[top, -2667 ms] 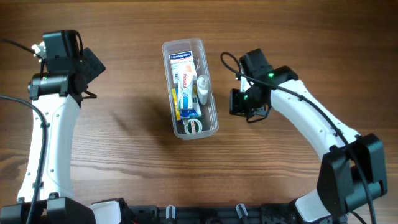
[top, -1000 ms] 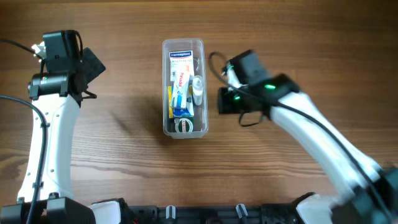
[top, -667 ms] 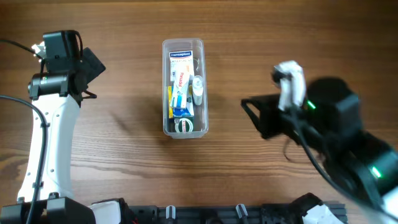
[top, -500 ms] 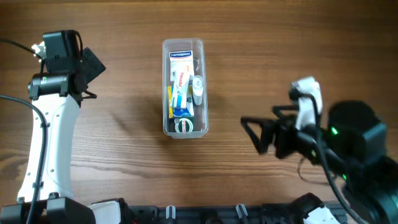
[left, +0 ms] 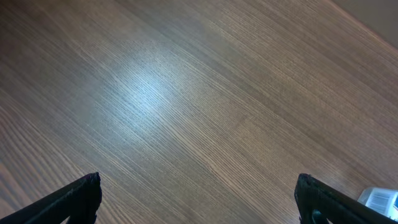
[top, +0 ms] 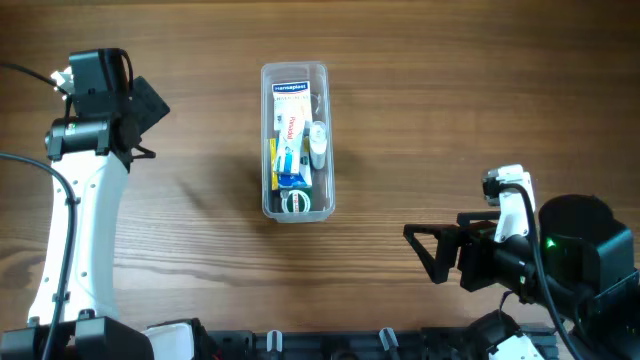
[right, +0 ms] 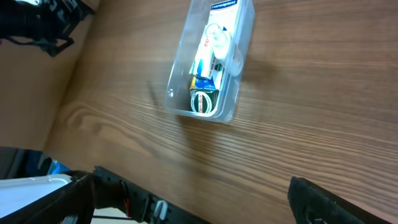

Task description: Pack container

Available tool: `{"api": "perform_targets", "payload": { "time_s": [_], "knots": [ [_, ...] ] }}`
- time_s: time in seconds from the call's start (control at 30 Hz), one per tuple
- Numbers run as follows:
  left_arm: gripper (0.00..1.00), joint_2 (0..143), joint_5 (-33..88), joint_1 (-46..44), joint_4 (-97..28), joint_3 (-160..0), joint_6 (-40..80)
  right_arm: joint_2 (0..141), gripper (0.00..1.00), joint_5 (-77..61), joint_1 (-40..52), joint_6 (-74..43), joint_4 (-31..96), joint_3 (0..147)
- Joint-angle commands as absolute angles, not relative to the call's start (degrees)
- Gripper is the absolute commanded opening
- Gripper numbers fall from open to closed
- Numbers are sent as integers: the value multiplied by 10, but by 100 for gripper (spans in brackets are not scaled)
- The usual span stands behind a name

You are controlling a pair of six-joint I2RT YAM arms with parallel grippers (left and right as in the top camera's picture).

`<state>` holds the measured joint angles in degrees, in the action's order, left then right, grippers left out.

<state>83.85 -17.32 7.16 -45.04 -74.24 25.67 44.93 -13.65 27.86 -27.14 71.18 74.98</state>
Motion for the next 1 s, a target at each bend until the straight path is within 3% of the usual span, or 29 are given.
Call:
{"api": "perform_targets", "payload": {
  "time_s": [0.0,0.3,0.8,0.97],
  "knots": [
    [100,834,-178,74,-451,-751,258,449,100,-129,279,-279,712,751],
    [100,834,-178,74,-451,-751,258,424,100,-86,278,-288,682,727],
    [100,834,-178,74,-451,-751,258,156,100,-64,224,-278,333,451],
    [100,834,-178,74,-451,-751,258,109,100,-79,203,-190,201,366]
  ]
}}
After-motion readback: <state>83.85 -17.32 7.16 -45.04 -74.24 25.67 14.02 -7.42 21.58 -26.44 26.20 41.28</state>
